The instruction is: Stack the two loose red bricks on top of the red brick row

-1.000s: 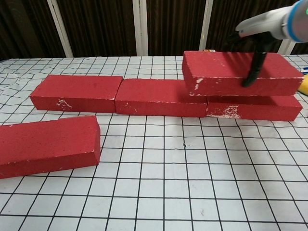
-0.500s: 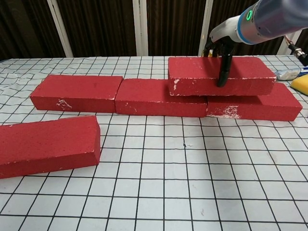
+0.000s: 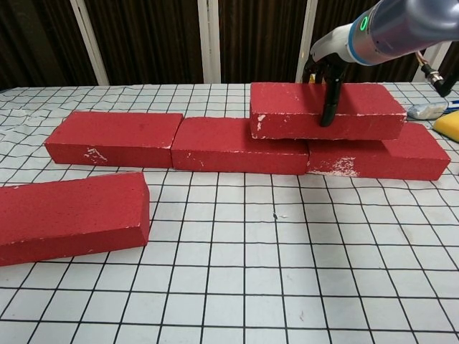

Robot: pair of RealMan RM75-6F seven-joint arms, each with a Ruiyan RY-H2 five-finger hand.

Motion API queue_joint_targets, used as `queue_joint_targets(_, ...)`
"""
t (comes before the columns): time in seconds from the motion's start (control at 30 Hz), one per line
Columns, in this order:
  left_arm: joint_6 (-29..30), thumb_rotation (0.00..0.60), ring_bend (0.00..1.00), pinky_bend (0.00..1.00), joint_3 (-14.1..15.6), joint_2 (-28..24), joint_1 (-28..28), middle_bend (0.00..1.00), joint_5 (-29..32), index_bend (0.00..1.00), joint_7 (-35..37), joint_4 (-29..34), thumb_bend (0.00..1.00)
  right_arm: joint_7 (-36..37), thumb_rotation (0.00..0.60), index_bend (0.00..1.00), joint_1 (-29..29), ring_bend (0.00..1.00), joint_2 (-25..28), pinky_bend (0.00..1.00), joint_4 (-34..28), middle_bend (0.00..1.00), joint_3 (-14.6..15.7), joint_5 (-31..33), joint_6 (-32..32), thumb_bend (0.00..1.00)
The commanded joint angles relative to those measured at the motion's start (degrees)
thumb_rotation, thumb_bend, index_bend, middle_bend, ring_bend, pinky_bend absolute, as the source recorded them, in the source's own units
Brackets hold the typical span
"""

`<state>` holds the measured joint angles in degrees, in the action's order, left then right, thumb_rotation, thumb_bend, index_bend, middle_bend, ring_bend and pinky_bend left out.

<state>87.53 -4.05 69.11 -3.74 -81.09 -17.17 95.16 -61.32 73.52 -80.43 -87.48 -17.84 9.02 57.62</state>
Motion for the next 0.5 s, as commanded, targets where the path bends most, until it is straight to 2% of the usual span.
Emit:
queue_joint_targets(0.03,0.41,0.6,0.0,0.05,-0.16,-0.1,0.21,0.0,0.11,0.12,0.07,0.05,0.0,0.23,0.6,0.28,-0.08,0.12,-0.82,0.0,1.41,0.23,0.45,0.0,-0.94,0.16)
queue_joint_targets(0.5,-0.04,0.6,0.0,0.05,-0.2,0.28,-0.01,0.0,0.56,0.12,-0.81,-0.08,0.0,0.33,0.6,0.28,-0.25,0.12,-2.06,0.0,4.08,0.23,1.63,0.36,-2.64,0.16)
